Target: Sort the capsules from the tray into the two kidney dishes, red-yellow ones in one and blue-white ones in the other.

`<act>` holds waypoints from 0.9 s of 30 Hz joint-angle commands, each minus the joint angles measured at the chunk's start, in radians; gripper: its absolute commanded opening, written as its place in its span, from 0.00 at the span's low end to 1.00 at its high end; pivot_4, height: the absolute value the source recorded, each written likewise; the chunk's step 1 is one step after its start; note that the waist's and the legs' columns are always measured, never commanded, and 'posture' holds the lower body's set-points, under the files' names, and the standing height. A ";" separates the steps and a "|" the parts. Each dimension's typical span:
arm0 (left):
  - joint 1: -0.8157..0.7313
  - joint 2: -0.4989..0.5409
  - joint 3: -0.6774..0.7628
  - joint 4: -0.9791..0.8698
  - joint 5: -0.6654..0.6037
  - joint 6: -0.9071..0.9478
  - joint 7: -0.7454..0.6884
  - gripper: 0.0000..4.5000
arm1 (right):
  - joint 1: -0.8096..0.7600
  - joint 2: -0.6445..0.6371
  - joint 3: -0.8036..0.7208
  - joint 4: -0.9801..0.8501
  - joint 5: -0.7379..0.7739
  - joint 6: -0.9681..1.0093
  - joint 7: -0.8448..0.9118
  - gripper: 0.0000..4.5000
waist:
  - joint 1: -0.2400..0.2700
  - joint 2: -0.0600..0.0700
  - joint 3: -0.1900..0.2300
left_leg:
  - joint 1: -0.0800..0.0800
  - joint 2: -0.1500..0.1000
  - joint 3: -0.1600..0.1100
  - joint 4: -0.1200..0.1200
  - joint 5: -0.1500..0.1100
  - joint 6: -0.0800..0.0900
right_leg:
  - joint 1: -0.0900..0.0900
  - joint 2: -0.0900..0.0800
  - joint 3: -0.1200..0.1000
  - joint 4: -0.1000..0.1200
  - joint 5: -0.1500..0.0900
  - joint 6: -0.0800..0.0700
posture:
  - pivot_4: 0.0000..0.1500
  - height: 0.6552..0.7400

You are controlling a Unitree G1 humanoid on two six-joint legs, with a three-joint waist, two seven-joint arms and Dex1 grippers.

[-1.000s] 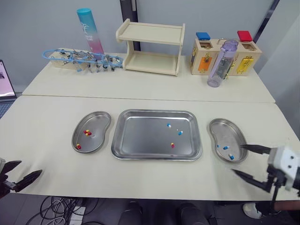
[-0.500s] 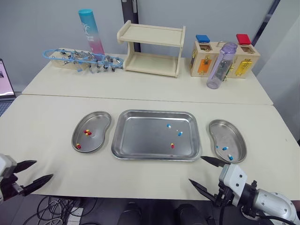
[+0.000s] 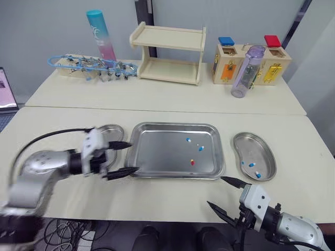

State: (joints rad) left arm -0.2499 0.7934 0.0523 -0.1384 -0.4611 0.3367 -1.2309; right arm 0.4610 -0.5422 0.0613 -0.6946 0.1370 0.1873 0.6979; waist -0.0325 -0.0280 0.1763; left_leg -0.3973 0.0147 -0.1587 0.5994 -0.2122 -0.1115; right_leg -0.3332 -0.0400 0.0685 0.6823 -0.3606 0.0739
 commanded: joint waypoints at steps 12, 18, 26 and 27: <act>-0.379 -0.292 -0.369 0.296 0.219 -0.021 -0.016 0.68 | -0.023 -0.003 0.038 -0.063 0.000 0.047 -0.061 1.00 | -0.001 0.000 0.000 | -0.001 -0.001 -0.001 0.005 0.000 0.000 | 0.001 0.000 0.000 0.001 0.000 0.000 | 1.00 1.00; -0.391 -0.363 -0.405 0.351 0.300 -0.048 0.058 0.68 | -0.032 -0.006 0.040 -0.081 0.006 0.073 -0.076 1.00 | -0.002 0.000 0.000 | -0.002 -0.001 -0.002 0.007 0.000 0.000 | 0.001 0.000 -0.001 0.001 0.000 0.001 | 1.00 1.00; -0.349 -0.427 -0.413 0.375 0.354 -0.060 0.138 0.68 | -0.044 -0.008 0.041 -0.095 0.008 0.101 -0.081 1.00 | 0.000 0.000 0.000 | -0.002 -0.001 -0.002 0.007 0.000 0.000 | 0.001 0.000 -0.001 0.001 0.000 0.001 | 1.00 1.00; -0.345 -0.434 -0.415 0.375 0.359 -0.061 0.144 0.68 | -0.045 -0.009 0.040 -0.095 0.009 0.103 -0.081 1.00 | 0.001 0.000 0.000 | -0.002 -0.001 -0.002 0.007 0.000 0.000 | 0.001 0.000 -0.001 0.001 0.000 0.001 | 1.00 1.00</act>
State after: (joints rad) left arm -0.5950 0.3701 -0.3600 0.2480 -0.1078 0.2916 -1.1012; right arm 0.4189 -0.5455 0.1021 -0.7436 0.1374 0.2929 0.6241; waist -0.0318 -0.0283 0.1761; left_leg -0.3997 0.0138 -0.1606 0.6062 -0.2122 -0.1112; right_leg -0.3325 -0.0398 0.0677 0.6830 -0.3603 0.0747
